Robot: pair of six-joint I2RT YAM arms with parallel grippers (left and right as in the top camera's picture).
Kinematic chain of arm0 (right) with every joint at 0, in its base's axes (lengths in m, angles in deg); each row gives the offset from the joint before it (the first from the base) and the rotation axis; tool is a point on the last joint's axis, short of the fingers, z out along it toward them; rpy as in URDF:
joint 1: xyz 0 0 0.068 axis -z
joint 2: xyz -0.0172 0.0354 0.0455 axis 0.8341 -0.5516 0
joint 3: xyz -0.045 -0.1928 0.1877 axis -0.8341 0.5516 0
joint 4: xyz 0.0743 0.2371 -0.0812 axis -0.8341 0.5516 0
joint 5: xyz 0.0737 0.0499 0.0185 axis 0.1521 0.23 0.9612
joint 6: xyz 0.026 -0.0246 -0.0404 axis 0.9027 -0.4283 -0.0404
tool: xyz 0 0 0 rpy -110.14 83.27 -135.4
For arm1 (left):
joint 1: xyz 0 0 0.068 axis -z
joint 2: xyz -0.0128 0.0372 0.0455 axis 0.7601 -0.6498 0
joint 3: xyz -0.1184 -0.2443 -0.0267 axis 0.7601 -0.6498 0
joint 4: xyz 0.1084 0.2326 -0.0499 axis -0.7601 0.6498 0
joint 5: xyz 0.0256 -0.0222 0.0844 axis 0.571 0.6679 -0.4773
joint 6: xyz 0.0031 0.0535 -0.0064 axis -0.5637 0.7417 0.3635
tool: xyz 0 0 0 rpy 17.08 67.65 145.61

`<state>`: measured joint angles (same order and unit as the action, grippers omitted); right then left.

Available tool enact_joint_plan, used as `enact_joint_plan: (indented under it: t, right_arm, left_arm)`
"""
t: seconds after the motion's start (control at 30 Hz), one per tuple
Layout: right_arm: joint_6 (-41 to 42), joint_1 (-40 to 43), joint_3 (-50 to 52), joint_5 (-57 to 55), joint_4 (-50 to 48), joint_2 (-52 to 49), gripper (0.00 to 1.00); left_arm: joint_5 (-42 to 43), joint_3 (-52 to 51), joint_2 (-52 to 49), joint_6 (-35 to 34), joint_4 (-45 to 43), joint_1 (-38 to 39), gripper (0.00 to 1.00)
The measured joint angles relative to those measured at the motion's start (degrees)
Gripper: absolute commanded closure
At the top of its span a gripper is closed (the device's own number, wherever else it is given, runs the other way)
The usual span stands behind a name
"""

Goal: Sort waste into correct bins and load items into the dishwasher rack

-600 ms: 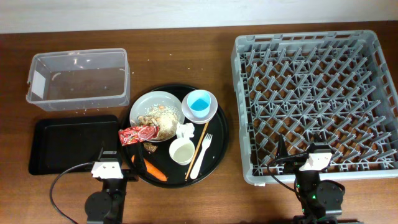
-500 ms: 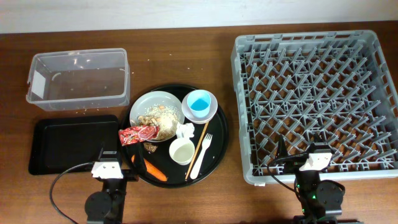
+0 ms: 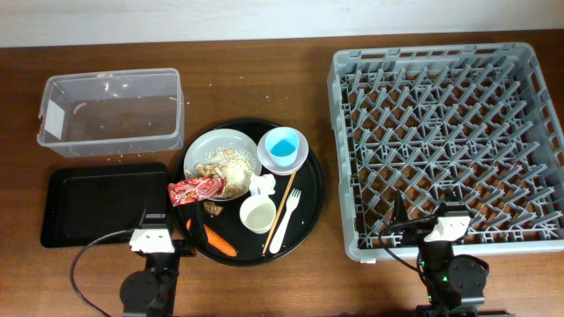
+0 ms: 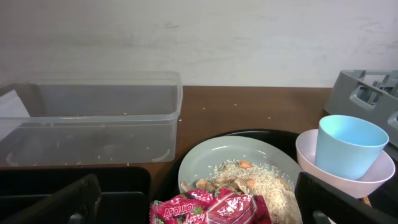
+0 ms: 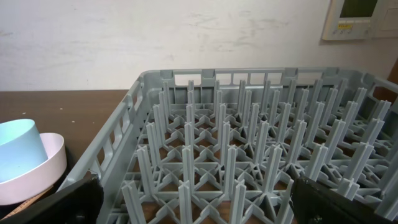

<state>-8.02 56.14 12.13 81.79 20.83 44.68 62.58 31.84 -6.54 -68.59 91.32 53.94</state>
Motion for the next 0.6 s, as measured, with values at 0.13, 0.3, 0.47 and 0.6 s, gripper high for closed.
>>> enact_joint_plan:
  t: [0.13,0.3,0.47,0.6]
  right_arm:
    - [0.02,0.0,0.0,0.0,0.0,0.0,0.01]
    - [0.02,0.0,0.0,0.0,0.0,0.0,0.01]
    - [0.02,0.0,0.0,0.0,0.0,0.0,0.01]
    - [0.09,0.0,0.0,0.0,0.0,0.0,0.01]
  left_arm:
    - [0.0,0.0,0.0,0.0,0.02,0.0,0.01]
    - [0.0,0.0,0.0,0.0,0.0,0.0,0.01]
    - [0.0,0.0,0.0,0.0,0.0,0.0,0.01]
    - [0.0,-0.02,0.0,0.0,-0.33,0.0,0.01]
